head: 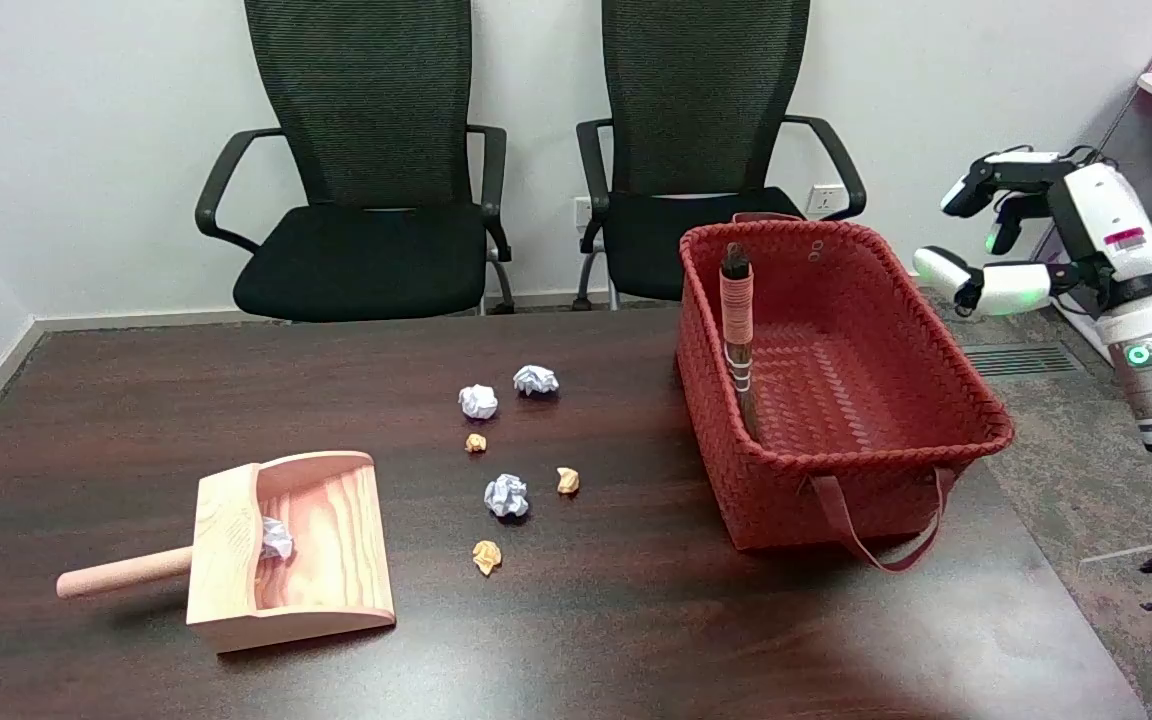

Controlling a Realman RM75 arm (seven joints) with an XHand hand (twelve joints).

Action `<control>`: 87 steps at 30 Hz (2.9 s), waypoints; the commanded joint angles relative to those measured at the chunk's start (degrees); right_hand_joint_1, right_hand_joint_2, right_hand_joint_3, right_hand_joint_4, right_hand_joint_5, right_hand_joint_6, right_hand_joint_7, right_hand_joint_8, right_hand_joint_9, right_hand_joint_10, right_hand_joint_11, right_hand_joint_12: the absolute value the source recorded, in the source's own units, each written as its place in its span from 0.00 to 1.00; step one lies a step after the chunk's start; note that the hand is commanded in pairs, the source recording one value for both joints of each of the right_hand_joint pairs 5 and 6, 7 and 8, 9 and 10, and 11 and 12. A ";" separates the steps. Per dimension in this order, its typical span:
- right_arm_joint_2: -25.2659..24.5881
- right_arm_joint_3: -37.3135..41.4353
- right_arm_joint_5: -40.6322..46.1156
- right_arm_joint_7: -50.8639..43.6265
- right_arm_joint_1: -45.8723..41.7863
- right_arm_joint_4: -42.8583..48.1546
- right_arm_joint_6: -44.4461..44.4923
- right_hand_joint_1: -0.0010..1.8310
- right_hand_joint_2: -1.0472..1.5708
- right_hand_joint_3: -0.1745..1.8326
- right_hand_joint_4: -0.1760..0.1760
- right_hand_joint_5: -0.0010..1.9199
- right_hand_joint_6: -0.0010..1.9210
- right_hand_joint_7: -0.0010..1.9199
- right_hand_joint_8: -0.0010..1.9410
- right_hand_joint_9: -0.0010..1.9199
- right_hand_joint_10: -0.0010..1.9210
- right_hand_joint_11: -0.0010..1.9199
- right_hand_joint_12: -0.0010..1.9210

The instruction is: Pick up the broom by its handle.

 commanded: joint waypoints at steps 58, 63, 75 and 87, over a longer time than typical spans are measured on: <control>-10.93 -8.67 -0.46 47.97 6.83 -16.65 23.96 0.41 0.40 0.43 0.19 0.11 0.11 0.11 0.11 0.14 0.14 0.21 0.20; -13.49 -8.23 -1.38 49.22 7.75 -14.58 24.41 0.41 0.41 0.41 0.18 0.11 0.11 0.11 0.11 0.14 0.14 0.21 0.21; -12.84 -7.13 -0.78 41.30 11.73 -16.06 37.10 0.41 0.47 0.33 0.00 0.01 0.01 0.01 0.01 0.00 0.00 0.00 0.00; -12.52 -7.35 -0.68 29.17 13.55 -18.17 39.39 0.42 0.49 0.30 0.00 0.00 0.00 0.00 0.00 0.00 0.00 0.00 0.00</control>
